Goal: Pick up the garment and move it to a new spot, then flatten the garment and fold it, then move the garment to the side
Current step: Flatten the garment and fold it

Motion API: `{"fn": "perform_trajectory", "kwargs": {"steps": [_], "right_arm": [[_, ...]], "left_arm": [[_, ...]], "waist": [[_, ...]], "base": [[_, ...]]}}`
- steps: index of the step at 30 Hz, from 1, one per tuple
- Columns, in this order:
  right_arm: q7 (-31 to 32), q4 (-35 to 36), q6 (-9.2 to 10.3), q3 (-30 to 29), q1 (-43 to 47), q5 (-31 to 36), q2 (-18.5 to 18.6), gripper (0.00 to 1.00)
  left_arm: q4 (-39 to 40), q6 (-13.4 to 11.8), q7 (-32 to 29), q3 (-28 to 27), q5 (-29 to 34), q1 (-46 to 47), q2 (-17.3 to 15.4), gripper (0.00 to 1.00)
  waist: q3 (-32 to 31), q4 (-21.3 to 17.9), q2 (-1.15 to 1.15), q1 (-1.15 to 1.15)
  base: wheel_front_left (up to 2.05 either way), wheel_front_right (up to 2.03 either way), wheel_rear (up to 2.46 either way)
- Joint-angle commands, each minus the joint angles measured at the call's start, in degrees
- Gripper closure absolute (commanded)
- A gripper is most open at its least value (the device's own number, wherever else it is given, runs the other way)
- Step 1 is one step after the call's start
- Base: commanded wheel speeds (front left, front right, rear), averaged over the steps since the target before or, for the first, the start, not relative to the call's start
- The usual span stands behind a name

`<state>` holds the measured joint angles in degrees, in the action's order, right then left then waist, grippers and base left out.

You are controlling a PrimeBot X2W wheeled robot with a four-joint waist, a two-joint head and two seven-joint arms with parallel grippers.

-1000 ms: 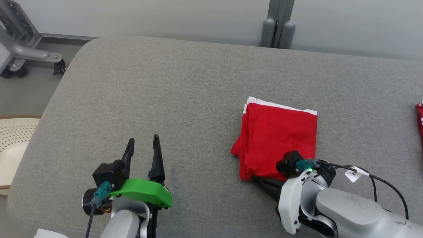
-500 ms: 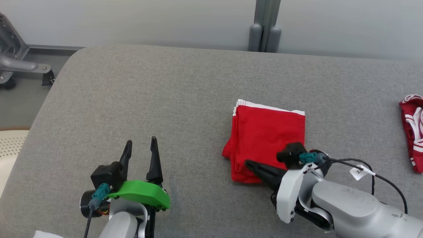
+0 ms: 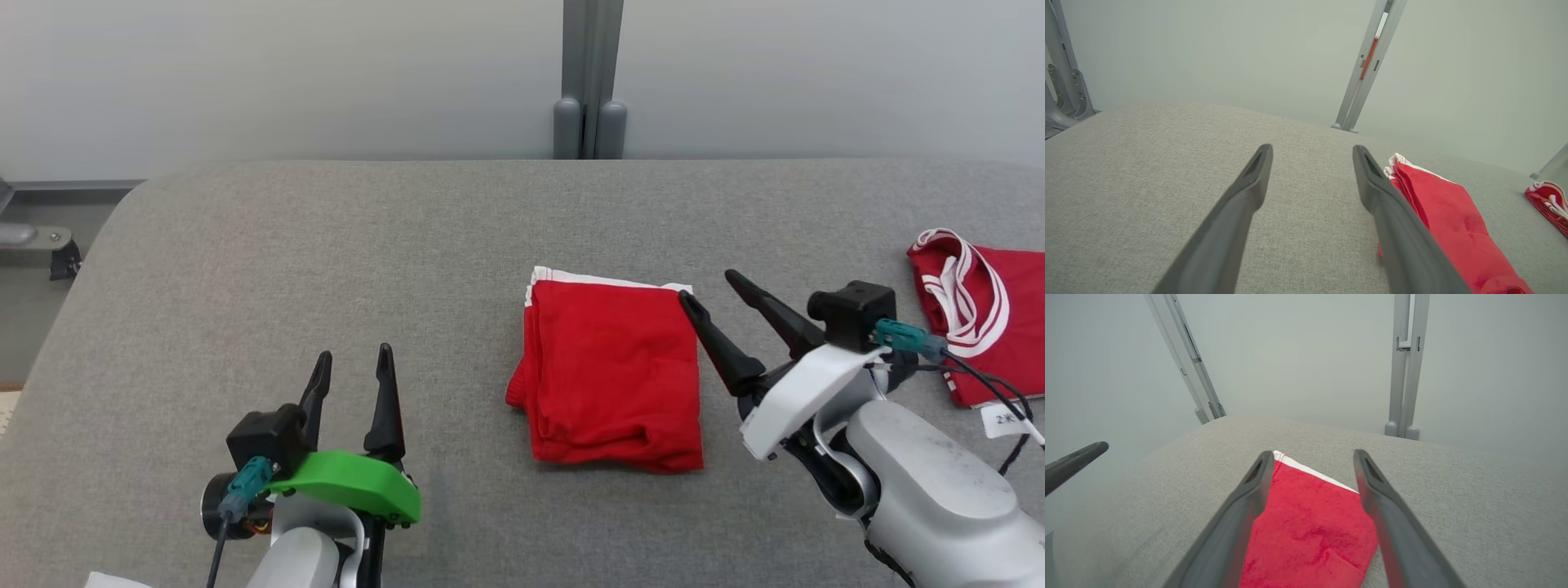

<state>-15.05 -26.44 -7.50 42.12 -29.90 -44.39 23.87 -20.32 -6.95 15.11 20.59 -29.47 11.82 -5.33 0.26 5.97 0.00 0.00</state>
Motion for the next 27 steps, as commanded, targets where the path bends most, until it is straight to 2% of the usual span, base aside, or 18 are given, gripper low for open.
{"fn": "perform_trajectory", "kwargs": {"steps": [1,6,13,19,27], "right_arm": [[-0.1,0.4,0.03,-3.1,2.2,1.5,-0.7,0.00],[-0.1,3.1,0.01,-17.3,10.0,9.0,-4.8,0.00],[-0.1,9.2,0.01,-31.3,19.7,20.1,-11.9,0.00],[-0.1,13.3,0.01,-36.9,25.2,26.7,-17.1,0.00],[0.5,15.4,0.01,-39.6,27.4,30.3,-19.9,0.00]], "left_arm": [[0.1,0.4,0.0,-0.4,0.1,0.2,0.1,0.00],[0.3,1.6,0.0,-1.8,1.7,-1.3,0.7,0.00],[1.7,3.1,0.0,-4.0,4.2,-3.8,1.7,0.00],[2.9,3.3,0.0,-5.4,6.7,-6.0,2.0,0.00],[3.4,3.5,0.0,-6.5,8.3,-6.9,2.2,0.00]], "waist": [[-0.8,-1.0,0.00,0.00],[-1.2,-2.0,0.00,0.00],[-1.5,-2.6,0.00,0.00],[-1.4,-2.7,0.00,0.00],[-1.1,-2.7,0.00,0.00]], "base": [[0.00,0.00,0.00],[0.00,0.00,0.00],[0.00,0.00,0.00],[0.00,0.00,0.00],[0.00,0.00,0.00]]}}
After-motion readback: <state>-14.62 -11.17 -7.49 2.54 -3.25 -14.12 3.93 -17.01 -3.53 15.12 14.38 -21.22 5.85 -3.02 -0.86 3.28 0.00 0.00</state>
